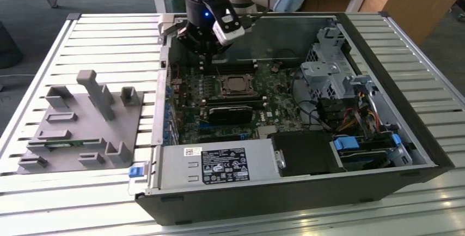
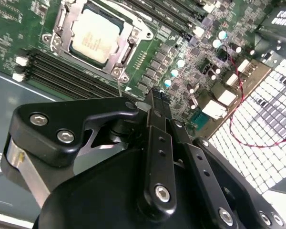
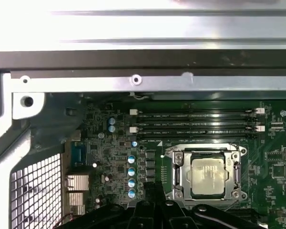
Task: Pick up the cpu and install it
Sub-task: 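Install the first cpu locking lever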
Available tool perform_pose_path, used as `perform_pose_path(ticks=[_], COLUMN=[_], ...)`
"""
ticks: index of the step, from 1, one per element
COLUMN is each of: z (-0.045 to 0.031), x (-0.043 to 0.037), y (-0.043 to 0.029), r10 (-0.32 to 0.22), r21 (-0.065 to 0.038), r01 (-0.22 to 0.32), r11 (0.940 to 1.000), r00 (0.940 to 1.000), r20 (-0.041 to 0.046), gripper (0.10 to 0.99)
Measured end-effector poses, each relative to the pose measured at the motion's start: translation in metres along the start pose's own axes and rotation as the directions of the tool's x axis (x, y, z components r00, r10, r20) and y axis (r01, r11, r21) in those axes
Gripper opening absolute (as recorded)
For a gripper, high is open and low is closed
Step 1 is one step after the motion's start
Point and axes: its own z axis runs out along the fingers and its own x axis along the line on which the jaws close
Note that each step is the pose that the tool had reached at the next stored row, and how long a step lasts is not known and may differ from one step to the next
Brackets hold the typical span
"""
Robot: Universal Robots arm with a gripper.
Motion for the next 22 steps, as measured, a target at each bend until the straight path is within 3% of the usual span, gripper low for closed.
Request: perform_pose_path(ticks=[8, 22], z=[0.0058, 0.0098], x=[0.0039, 0.0043], y=[0.0133, 0.0184], r10=[0.0, 0.0], r21=[0.0, 0.0], r01=[0.0, 0.0], r11=[1.0, 1.0], r00=[1.0, 1.0], r20=[0.0001, 0.0001], gripper=[0.106, 0.106])
